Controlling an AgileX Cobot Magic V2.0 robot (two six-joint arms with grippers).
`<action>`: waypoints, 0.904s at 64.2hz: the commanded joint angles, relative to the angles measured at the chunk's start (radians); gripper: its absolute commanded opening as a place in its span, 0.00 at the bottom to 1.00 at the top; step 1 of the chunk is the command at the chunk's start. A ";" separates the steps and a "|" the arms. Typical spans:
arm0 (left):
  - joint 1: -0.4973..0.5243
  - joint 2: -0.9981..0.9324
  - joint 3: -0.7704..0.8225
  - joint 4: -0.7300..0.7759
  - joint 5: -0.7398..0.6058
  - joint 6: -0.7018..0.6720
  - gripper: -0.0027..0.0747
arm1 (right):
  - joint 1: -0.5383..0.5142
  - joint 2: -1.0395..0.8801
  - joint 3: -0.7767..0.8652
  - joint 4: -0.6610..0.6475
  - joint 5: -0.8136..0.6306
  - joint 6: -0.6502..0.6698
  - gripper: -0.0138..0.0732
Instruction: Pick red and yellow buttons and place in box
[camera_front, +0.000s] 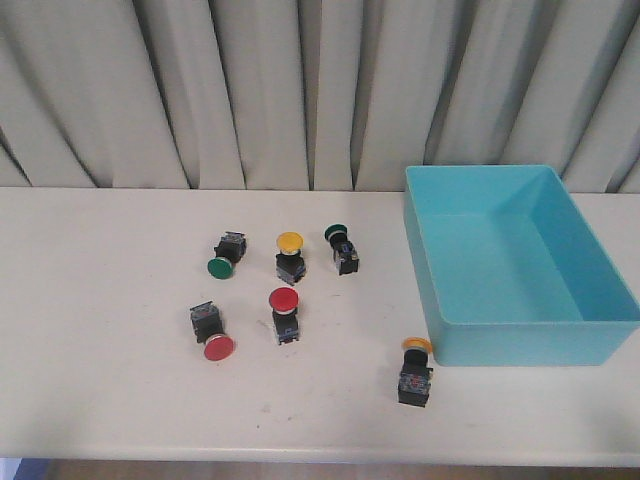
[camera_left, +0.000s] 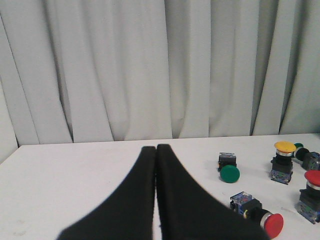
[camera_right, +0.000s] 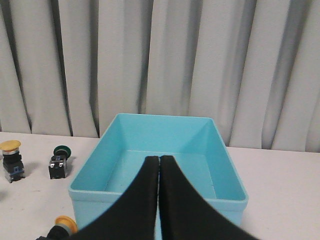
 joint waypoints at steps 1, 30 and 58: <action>-0.003 -0.015 0.046 -0.009 -0.080 -0.003 0.03 | -0.006 -0.008 0.006 -0.007 -0.072 -0.001 0.15; -0.003 -0.015 0.046 -0.009 -0.080 -0.003 0.03 | -0.006 -0.008 0.006 -0.007 -0.072 -0.001 0.15; -0.003 -0.014 0.044 -0.009 -0.089 -0.003 0.02 | -0.006 -0.008 0.005 -0.007 -0.096 -0.003 0.15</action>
